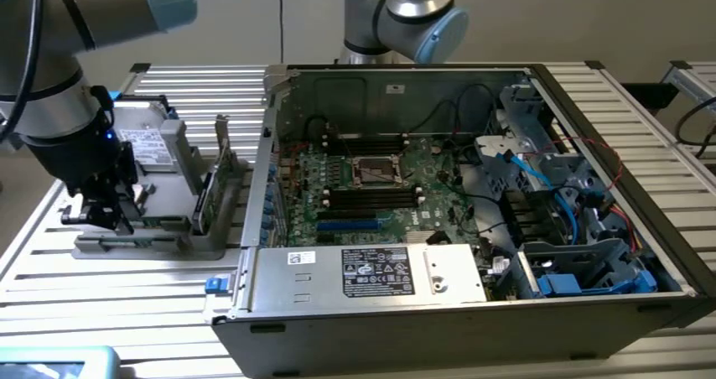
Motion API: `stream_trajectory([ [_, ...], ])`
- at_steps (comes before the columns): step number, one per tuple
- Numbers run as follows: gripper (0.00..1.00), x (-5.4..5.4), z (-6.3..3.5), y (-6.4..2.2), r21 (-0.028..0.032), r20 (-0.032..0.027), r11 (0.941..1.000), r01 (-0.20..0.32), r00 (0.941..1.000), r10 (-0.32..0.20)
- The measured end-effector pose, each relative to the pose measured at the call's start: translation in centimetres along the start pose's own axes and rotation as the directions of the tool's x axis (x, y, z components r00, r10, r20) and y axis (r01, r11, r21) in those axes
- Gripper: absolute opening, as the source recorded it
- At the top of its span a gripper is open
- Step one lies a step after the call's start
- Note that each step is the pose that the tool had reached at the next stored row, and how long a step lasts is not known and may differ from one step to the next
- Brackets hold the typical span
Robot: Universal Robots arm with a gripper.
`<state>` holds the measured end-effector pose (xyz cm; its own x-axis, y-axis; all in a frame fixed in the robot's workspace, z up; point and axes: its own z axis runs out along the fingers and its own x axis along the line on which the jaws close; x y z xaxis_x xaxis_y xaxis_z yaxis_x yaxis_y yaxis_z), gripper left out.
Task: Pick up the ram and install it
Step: 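Pick up the ram and move it above insertion slot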
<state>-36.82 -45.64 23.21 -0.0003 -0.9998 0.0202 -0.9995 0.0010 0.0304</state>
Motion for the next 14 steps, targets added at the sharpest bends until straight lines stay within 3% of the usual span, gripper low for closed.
stream_trajectory([
  [14,0.36,0.3,2.5,-0.17,-0.0019,0.0014,1.0,-0.002,1.0,0.002],
])
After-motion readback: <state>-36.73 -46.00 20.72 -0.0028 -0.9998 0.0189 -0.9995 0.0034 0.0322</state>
